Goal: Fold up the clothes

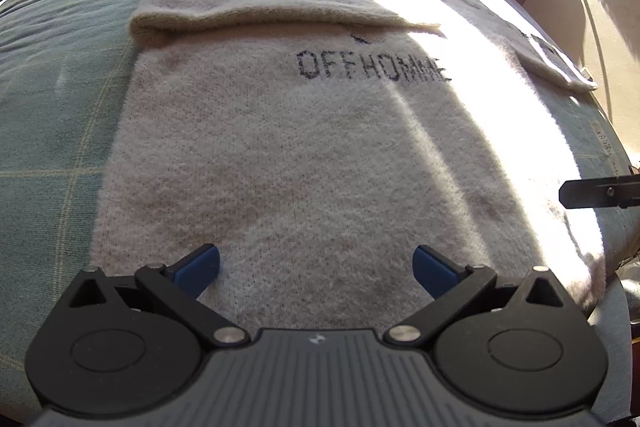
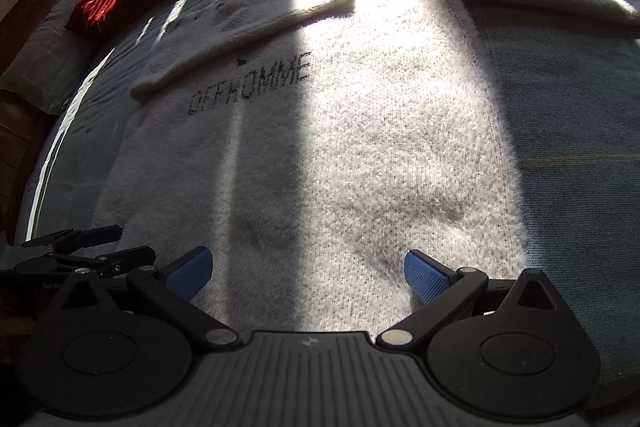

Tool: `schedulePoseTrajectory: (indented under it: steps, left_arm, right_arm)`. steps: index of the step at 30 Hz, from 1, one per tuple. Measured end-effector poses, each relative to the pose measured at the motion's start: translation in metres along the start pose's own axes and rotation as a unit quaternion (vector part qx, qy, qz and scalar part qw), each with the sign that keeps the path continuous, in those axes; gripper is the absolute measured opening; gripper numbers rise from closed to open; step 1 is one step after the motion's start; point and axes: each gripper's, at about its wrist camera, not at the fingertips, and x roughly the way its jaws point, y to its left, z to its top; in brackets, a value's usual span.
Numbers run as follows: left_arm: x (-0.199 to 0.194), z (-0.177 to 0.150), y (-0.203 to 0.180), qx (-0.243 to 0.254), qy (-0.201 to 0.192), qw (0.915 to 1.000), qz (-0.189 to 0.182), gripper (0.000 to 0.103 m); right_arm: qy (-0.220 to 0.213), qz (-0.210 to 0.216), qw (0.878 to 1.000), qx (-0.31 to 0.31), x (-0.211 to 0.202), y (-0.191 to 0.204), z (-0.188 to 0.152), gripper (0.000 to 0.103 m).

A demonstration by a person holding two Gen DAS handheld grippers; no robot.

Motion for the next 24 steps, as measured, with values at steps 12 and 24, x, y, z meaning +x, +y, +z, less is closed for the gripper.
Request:
schedulePoseTrajectory:
  steps: [12,24]
  left_arm:
    - [0.008,-0.006,0.002,-0.008,0.006,0.9999,-0.006,0.102]
    - [0.008,-0.010,0.002,0.003,0.000,1.0000,-0.006,0.102]
  right_arm:
    - [-0.020,-0.010,0.999,0.035,-0.002,-0.018,-0.004,0.103]
    - [-0.023,-0.018,0.998,0.061,-0.002,-0.032,-0.016,0.103]
